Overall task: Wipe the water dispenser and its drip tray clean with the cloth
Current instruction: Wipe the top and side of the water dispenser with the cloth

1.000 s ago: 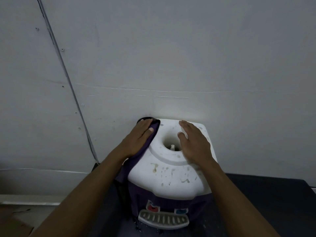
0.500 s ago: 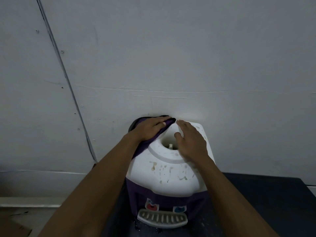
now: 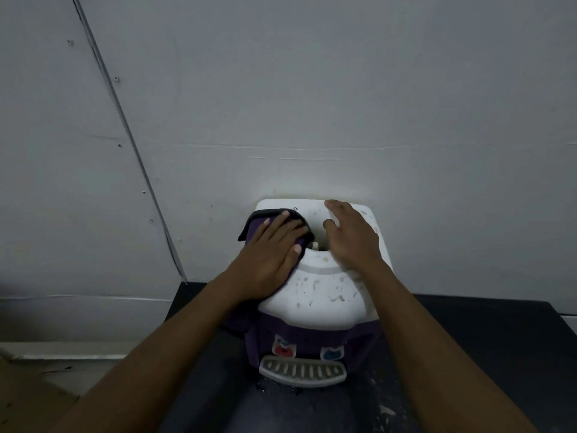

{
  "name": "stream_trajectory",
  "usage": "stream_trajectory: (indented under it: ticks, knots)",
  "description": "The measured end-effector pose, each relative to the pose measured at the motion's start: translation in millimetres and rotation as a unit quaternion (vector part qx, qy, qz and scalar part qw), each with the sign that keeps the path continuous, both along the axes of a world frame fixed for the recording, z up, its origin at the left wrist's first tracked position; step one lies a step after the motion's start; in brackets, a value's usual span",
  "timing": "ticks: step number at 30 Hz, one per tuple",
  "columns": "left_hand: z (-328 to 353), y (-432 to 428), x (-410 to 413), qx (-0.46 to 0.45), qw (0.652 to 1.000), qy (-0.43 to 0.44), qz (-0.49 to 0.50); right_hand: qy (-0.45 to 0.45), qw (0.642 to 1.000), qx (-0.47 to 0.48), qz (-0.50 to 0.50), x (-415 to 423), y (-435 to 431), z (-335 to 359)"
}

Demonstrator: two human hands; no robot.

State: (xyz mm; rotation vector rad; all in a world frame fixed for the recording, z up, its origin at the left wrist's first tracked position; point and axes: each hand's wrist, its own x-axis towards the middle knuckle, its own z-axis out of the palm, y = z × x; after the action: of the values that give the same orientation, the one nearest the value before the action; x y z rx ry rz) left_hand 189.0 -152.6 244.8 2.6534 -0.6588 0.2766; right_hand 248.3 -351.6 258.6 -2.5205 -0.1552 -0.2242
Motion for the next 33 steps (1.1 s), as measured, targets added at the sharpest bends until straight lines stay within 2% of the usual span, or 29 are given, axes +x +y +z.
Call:
stream_trajectory:
  ticks: [4,7,11,13,16,20,23,25,29,33]
  knots:
    - [1.6,-27.6,-16.7,0.085,0.996,-0.022,-0.015,-0.003,1.0,-0.002,0.0,0.2,0.9,1.3]
    - [1.3,-27.9,-14.2,0.073,0.996,-0.023,-0.04,0.004,1.0,0.01,0.0,-0.6,-1.5,1.2]
    - [13.4,11.5,6.3,0.053,0.989,-0.009,-0.14,0.012,1.0,0.019,0.003,-0.2,-4.1,1.1]
    - [16.7,27.2,13.5,0.036,0.987,0.001,-0.154,0.013,1.0,0.021,0.002,-0.7,-4.6,0.9]
    - [13.1,27.1,11.4,0.057,0.99,-0.004,-0.129,0.012,1.0,0.015,0.0,0.2,-3.0,0.9]
    - [4.4,-22.0,-10.6,0.128,0.991,0.02,-0.027,0.005,1.0,0.004,0.004,1.6,-0.5,1.7]
    - [-3.0,-52.2,-20.4,0.118,0.993,0.011,0.006,0.01,1.0,0.017,0.008,-0.1,-2.7,2.1]
    - [-2.7,-45.6,-17.7,0.105,0.994,0.002,-0.016,0.016,0.999,0.029,0.011,-1.0,-4.9,2.4]
    - [10.7,2.2,1.2,0.074,0.987,-0.015,-0.141,0.021,0.999,0.04,0.012,-3.1,-5.7,4.1]
    - [20.5,36.8,21.9,0.108,0.978,-0.017,-0.179,0.034,0.998,0.058,0.015,-6.4,-7.8,5.4]
